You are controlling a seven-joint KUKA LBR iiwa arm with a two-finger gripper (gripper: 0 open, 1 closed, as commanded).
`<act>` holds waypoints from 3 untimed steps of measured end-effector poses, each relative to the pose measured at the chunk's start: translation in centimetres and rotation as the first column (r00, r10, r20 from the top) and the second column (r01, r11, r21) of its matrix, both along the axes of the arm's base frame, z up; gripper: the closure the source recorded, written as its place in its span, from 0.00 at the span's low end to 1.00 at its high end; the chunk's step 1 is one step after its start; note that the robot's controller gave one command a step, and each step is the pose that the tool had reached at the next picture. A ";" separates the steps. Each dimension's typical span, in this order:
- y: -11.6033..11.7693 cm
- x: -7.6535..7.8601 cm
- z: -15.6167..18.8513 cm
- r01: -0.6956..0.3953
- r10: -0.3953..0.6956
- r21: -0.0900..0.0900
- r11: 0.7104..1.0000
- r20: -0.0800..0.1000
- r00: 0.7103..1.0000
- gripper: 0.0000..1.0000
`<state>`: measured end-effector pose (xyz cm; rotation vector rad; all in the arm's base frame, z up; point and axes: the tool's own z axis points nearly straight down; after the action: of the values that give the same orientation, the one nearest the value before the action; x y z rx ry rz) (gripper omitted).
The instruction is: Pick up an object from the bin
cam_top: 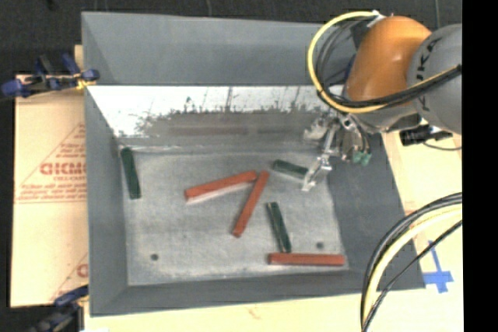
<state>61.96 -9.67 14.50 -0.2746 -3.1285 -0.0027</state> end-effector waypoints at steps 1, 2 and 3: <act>-0.8 1.2 -1.5 -0.079 0.079 -0.005 0.997 0.005 0.997 0.00; -0.5 1.7 -5.5 0.004 -0.004 -0.001 1.000 0.007 1.000 0.00; -0.5 2.7 -6.5 -0.001 0.001 -0.002 1.000 0.005 1.000 1.00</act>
Offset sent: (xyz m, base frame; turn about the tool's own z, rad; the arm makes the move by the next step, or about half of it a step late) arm 0.0184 -0.0013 -0.0750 0.0719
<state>64.66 -10.14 8.03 -0.2736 -3.1338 -0.0004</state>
